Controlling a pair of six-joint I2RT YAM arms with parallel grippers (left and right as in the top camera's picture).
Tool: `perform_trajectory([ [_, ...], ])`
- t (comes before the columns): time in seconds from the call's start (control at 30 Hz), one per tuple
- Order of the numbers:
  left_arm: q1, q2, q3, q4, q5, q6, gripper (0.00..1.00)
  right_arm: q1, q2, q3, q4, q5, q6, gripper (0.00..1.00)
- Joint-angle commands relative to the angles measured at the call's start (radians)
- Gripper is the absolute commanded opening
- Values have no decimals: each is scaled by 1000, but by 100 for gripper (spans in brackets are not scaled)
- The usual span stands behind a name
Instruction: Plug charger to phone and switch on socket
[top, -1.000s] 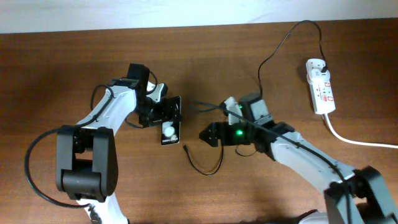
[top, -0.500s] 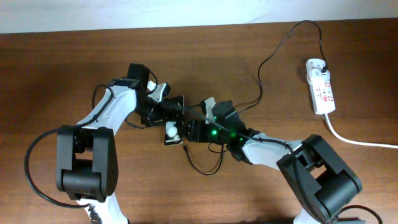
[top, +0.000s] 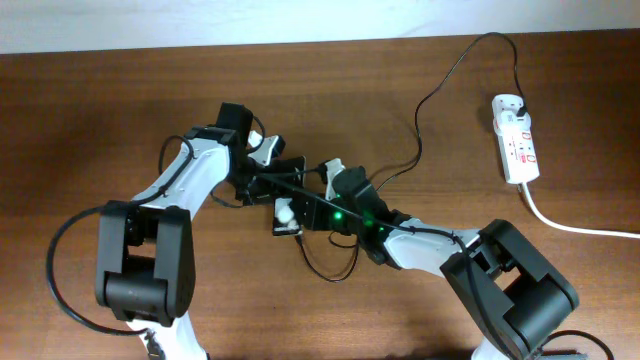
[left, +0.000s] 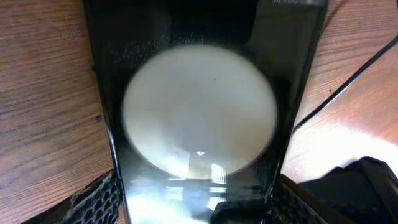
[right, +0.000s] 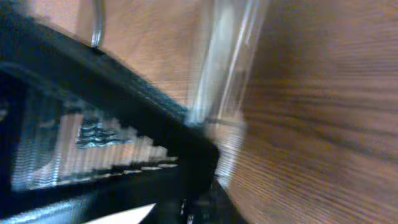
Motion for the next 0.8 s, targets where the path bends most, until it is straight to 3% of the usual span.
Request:
perform_trajectory([
  [0.0,-8,-1,22,0,32,21,81,4,6,5,14,-34,-10,4],
  [0.03,-8,-1,22,0,32,32,87,3,5,5,11,-34,-10,4],
  [0.1,-6,-1,22,0,33,74,88,1,5,5,11,-47,-10,4],
  [0.23,18,-7,35,0,172,217,75,-43,-15,5,35,-197,-10,4],
  [0.33,103,-37,40,46,442,257,74,-134,-32,5,149,-433,-10,4],
  [0.4,151,-46,40,125,729,324,76,-175,-32,5,288,-597,-10,4],
  [0.53,165,-46,40,197,1019,384,76,-174,-32,5,442,-644,81,4],
  [0.77,167,-150,41,227,1019,387,73,-175,-32,5,550,-422,84,4],
])
